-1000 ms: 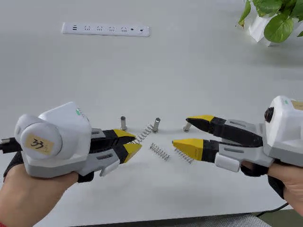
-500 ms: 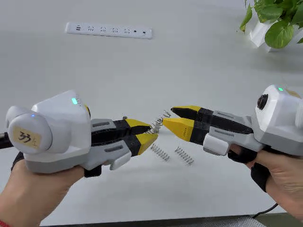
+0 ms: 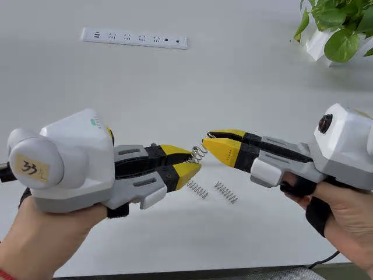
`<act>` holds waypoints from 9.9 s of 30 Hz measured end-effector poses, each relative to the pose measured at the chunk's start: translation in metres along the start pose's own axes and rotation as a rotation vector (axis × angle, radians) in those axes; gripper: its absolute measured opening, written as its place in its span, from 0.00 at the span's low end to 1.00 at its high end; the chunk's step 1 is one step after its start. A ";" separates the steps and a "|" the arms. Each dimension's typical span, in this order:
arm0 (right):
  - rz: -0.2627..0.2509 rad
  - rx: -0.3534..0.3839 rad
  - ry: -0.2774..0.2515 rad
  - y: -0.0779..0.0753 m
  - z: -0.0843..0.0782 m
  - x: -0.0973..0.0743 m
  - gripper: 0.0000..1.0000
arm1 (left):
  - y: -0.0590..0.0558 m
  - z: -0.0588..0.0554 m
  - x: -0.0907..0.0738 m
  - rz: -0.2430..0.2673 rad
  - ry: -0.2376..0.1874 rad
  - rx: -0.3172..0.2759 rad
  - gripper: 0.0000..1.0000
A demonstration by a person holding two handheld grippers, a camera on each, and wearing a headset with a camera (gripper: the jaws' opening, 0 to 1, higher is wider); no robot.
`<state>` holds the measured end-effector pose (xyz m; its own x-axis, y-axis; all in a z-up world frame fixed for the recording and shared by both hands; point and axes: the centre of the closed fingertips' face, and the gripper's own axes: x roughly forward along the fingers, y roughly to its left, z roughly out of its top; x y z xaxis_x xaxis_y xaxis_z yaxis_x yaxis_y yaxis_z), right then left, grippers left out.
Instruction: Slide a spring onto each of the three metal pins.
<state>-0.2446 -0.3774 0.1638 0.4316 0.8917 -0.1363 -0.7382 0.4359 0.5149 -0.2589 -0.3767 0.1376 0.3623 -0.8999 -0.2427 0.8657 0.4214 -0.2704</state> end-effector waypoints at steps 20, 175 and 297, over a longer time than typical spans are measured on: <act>0.022 -0.074 0.034 0.009 0.002 0.003 0.06 | -0.004 -0.002 0.002 -0.023 0.009 -0.024 0.07; 0.491 -0.811 1.126 0.016 -0.053 -0.007 0.07 | -0.017 -0.024 -0.003 -0.100 0.092 0.128 0.10; 0.260 -0.891 1.281 -0.087 -0.090 0.108 0.07 | 0.049 -0.052 -0.061 0.148 0.014 0.009 0.78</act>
<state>-0.1807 -0.3084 0.0282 -0.1158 0.2568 -0.9595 -0.9735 -0.2211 0.0583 -0.2564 -0.2947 0.0908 0.4812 -0.8267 -0.2917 0.8065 0.5479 -0.2222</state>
